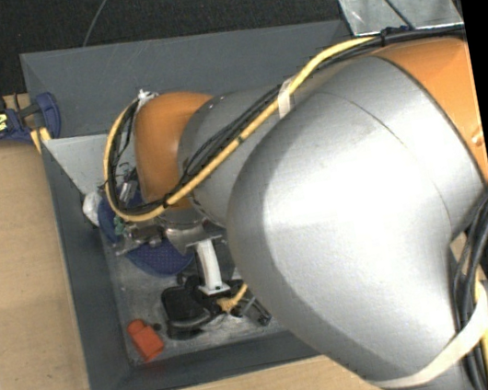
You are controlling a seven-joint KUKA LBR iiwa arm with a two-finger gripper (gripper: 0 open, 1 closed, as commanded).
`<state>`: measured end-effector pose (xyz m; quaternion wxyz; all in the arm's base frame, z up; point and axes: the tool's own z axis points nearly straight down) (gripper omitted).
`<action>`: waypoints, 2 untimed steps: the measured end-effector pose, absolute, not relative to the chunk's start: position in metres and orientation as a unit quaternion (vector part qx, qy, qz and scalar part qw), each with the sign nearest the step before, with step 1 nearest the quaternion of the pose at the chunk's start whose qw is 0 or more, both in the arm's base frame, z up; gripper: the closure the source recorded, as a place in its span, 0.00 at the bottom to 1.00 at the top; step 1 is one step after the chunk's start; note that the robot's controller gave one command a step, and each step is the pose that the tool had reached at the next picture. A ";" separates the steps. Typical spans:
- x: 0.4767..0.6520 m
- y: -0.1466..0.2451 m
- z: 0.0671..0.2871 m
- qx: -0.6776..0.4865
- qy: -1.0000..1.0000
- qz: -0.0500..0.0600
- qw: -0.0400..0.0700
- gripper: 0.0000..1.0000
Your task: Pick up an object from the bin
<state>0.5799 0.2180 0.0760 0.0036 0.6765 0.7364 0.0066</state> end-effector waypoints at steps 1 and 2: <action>0.582 0.219 0.079 0.675 0.738 0.003 0.002 0.00; 0.582 0.218 0.080 0.674 0.738 0.003 0.002 1.00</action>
Offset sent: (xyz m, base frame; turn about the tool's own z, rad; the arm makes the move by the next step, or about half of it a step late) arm 0.0000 0.0000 0.0000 0.0000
